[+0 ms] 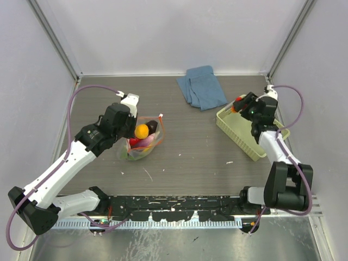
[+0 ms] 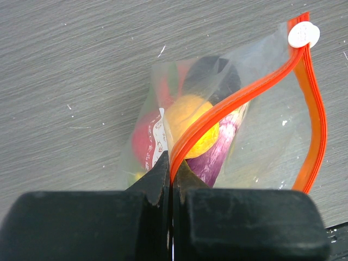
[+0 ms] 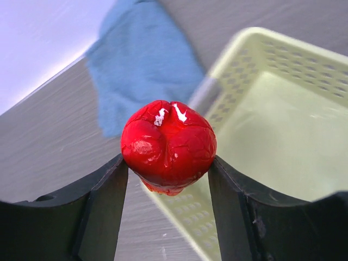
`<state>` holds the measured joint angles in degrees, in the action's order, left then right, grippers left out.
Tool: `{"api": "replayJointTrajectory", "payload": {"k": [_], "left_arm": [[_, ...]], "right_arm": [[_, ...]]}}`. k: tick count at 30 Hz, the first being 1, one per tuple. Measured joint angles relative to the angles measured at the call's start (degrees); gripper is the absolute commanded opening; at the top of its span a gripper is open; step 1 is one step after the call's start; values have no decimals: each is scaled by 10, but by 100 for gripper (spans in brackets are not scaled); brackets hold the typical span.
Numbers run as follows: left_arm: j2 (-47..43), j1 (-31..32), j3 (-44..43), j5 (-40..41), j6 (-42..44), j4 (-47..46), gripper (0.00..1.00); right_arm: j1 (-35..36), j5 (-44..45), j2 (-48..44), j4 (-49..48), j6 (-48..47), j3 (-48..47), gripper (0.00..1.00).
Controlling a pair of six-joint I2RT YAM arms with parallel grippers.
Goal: Place the food in the zip-top bag and seal the zipper
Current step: Pick up the fake fruit from the bin, then place the fake fruit in the zipper food storage bag.
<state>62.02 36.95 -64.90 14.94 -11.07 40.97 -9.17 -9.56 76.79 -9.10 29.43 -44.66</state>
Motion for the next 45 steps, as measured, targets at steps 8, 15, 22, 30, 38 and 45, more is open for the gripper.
{"api": "replayJointTrajectory", "payload": {"k": [8,15,22,30,38,45], "left_arm": [[0,0,0,0,0,0,0],[0,0,0,0,0,0,0],[0,0,0,-2,0,0,0],[0,0,0,-2,0,0,0],[0,0,0,-2,0,0,0],[0,0,0,-2,0,0,0]], "right_arm": [[160,-12,-76,0,-28,0,42],[263,-13,-97,-21,-27,0,41],[351,-9,-111,-86,-19,0,41],[462,15,-109,-173,-8,2,41],[560,55,-85,-264,-4,16,42],[609,93,-23,-335,11,18,42]]}}
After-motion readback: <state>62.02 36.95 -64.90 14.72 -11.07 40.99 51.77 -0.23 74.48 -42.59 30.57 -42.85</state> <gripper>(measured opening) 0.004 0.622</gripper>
